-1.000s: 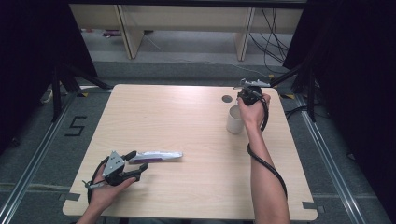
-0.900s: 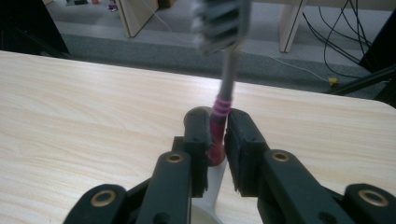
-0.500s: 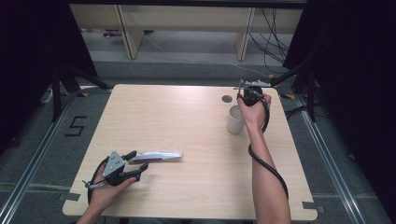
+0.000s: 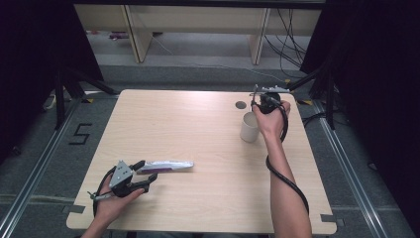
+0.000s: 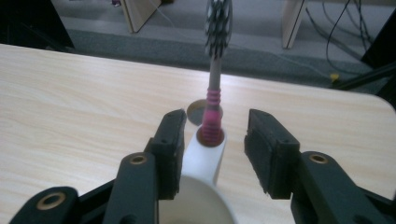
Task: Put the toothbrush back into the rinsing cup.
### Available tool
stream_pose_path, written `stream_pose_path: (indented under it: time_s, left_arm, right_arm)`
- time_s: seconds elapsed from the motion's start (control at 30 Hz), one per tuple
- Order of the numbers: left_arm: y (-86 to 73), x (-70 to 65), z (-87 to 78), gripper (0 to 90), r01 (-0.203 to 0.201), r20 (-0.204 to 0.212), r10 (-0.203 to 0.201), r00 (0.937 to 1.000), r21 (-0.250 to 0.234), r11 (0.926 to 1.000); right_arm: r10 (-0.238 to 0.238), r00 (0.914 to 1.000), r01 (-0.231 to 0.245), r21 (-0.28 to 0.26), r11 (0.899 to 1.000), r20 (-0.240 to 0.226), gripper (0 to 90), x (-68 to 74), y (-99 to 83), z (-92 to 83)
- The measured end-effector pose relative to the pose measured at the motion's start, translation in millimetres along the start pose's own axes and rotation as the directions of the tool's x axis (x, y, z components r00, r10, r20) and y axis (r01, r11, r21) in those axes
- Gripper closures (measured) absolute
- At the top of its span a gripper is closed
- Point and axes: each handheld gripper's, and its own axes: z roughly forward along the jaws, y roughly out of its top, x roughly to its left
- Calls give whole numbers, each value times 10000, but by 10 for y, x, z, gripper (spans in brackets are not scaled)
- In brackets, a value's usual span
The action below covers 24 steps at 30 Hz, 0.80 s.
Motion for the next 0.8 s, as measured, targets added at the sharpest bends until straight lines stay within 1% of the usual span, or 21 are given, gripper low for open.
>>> stream_pose_path:
  time_s: [0.03,0.07,0.1,0.13,0.17,0.2,0.23,0.3,0.33,0.4,0.43,0.5,0.53,0.57,0.6,0.63,0.67,0.7,0.73,0.77,0.8]
  left_arm:
    - [0,0,0,322,3,0,-3,10000,-2,10000]
    - [0,0,0,322,7,-2,-7,10000,-5,10000]
    - [0,0,0,322,5,-4,-5,10000,-5,10000]
    - [0,0,0,322,-2,-6,2,10000,7,10000]
    - [0,0,0,322,1,-6,-1,10000,4,10000]
    - [0,-1,0,322,-2,-10,2,10000,4,10000]
    - [0,-1,1,322,-9,-10,9,10000,16,10000]
    - [1,-1,2,322,-11,-25,11,10000,36,10000]
    - [2,-1,2,322,-20,-24,20,10000,40,10000]
    - [1,-1,2,322,-11,-27,11,10000,40,10000]
    - [1,-1,2,323,-1,-31,1,10000,43,10000]
    - [1,0,2,323,2,-33,-2,10000,46,10000]
    - [2,0,2,323,1,-36,-1,10000,51,10000]
    - [2,0,2,323,-2,-35,2,10000,59,10000]
    - [-2,2,11,323,14,29,-14,10000,-27,10000]
    - [-1,2,12,323,9,19,-9,10000,-24,10000]
    - [-1,2,12,323,7,16,-7,10000,-16,10000]
    - [-1,2,12,323,11,13,-11,10000,-11,10000]
    - [-1,3,12,323,18,11,-18,10000,-9,10000]
    - [-1,3,12,323,16,8,-16,10000,-8,10000]
    - [-1,4,12,323,17,7,-17,10000,-10,10000]
  right_arm:
    - [21,10000,-21,-30,10000,-34,565,3,-5,-9]
    - [-261,9997,261,-20,9997,-35,555,1,-8,-18]
    - [-261,9997,261,-20,9997,-35,555,1,-8,-18]
    - [-77,9999,78,60,10000,-108,545,11,-16,-28]
    - [302,9995,-301,185,9994,-20,535,42,-21,-46]
    - [-84,10000,84,52,10000,51,531,15,-21,-47]
    - [-50,10000,50,62,10000,-23,525,13,-23,-60]
    - [-117,9999,117,21,9999,12,505,14,-23,-81]
    - [27,10000,-27,54,10000,-8,496,23,-28,-96]
    - [-49,10000,49,83,10000,-34,479,9,-34,-113]
    - [-52,10000,51,152,9999,65,473,9,-39,-127]
    - [-47,10000,47,171,9998,-3,459,-3,-49,-141]
    - [-12,10000,10,244,9997,86,454,0,-58,-152]
    - [-37,10000,38,227,9997,-43,448,-11,-70,-158]
    - [304,9995,-304,420,9987,22,444,17,-78,-175]
    - [-122,9999,122,381,9992,-19,440,-16,-86,-179]
    - [-94,9999,96,477,9988,-41,437,-17,-96,-186]
    - [-190,9998,195,493,9986,-103,435,-27,-107,-193]
    - [121,9999,-118,577,9983,-41,435,-5,-121,-205]
    - [-265,9996,269,586,9979,-79,436,-41,-129,-215]
    - [-264,9995,273,580,9979,-164,440,-48,-134,-220]
